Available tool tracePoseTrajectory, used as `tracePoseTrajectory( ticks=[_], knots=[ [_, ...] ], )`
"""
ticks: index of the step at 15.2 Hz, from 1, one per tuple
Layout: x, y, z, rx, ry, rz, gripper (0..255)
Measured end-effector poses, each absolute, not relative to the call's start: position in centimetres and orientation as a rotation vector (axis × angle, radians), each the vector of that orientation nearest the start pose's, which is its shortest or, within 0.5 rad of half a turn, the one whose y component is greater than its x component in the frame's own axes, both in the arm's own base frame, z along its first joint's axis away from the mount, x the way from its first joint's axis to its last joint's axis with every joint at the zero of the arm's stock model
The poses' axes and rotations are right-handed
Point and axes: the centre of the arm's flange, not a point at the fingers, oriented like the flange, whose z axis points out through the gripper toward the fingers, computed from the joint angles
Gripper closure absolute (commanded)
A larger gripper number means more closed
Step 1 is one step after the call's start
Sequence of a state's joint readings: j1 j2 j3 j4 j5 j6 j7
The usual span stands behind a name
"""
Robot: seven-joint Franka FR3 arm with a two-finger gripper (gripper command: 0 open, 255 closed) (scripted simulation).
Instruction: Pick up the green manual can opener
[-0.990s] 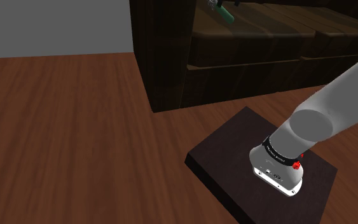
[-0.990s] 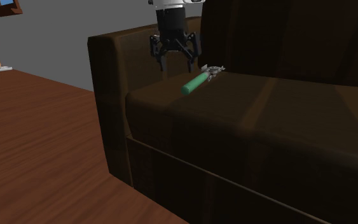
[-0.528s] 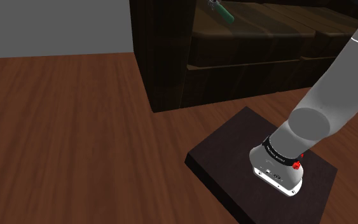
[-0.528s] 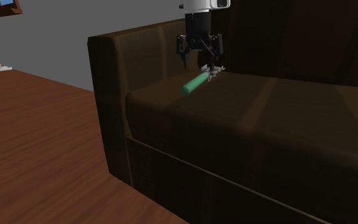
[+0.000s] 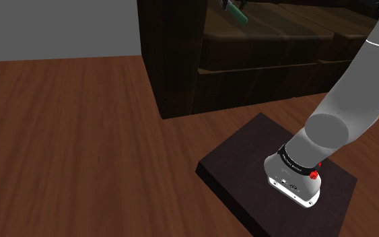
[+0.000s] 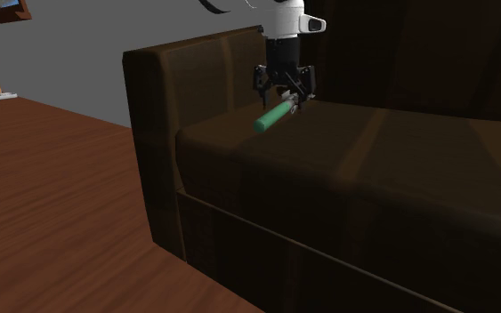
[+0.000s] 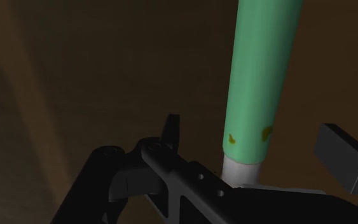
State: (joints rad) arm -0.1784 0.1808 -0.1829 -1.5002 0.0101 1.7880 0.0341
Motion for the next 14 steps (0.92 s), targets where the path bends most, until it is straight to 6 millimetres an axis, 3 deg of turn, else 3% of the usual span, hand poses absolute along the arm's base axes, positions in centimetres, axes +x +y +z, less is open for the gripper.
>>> tracePoseTrajectory(
  ticks=[1,2,14],
  knots=[
    [59.06,-21.14,57.05,-3.117,0.619,-0.166,0],
    [59.03,-21.1,56.9,-3.117,0.619,-0.167,255],
    [58.93,-21.02,57.39,-3.116,0.619,-0.168,255]
  ],
)
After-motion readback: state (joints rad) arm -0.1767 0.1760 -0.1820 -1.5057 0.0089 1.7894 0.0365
